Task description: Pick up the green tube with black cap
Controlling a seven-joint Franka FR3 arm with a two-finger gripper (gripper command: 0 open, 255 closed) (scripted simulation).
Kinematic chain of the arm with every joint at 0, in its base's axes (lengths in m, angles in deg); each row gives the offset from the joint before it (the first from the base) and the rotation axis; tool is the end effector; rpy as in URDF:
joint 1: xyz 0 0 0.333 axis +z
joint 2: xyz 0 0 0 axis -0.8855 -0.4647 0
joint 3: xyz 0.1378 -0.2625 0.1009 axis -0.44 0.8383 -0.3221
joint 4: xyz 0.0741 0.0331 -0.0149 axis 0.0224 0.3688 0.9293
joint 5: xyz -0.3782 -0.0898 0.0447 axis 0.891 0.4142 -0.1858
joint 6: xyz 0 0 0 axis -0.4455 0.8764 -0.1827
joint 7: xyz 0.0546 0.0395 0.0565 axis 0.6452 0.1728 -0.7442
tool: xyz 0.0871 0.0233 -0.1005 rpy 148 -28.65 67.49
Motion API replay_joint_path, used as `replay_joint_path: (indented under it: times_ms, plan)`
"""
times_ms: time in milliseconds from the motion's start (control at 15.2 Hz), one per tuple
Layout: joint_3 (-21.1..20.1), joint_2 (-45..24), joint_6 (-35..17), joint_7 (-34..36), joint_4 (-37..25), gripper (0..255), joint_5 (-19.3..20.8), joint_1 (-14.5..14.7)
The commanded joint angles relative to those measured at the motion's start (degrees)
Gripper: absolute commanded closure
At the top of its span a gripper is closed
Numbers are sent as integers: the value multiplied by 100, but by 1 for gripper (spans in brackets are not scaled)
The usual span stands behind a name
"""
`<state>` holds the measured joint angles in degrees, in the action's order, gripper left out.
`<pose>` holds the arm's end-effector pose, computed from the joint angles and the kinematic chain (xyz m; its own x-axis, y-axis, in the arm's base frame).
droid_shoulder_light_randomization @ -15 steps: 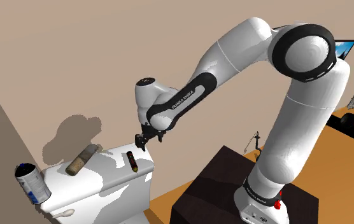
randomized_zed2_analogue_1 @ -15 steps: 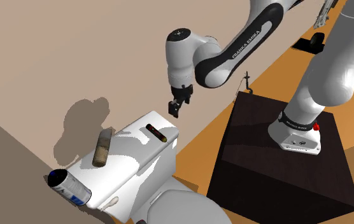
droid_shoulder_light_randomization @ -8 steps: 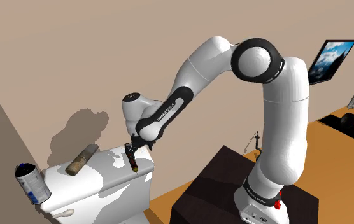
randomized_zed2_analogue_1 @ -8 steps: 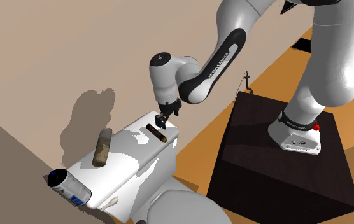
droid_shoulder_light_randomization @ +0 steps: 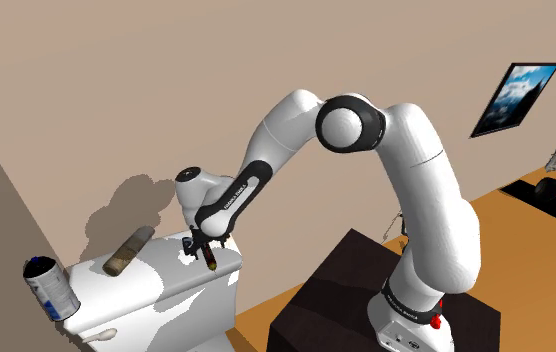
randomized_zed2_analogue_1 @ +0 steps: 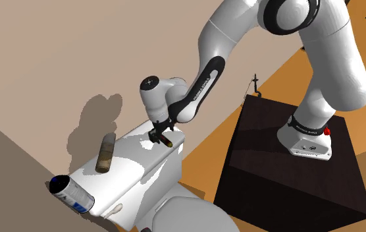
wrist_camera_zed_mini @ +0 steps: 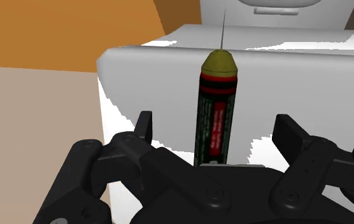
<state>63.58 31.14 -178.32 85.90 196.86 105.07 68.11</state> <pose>0.5743 0.2161 0.1081 0.9351 -0.3545 -0.0043 -0.3517 -0.9292 0.1131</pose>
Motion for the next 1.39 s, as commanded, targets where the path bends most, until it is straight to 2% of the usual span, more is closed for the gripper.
replay_joint_path:
  times_ms: [0,462,528,1056,1320]
  plan:
    - [57,-197,-52,55,-142,0,42,56]
    - [175,-571,-274,139,-296,0,153,144]
    - [172,-569,-265,138,-302,255,150,145]
    - [188,-618,-282,111,-337,255,158,127]
    - [110,-368,-157,97,-209,255,97,95]
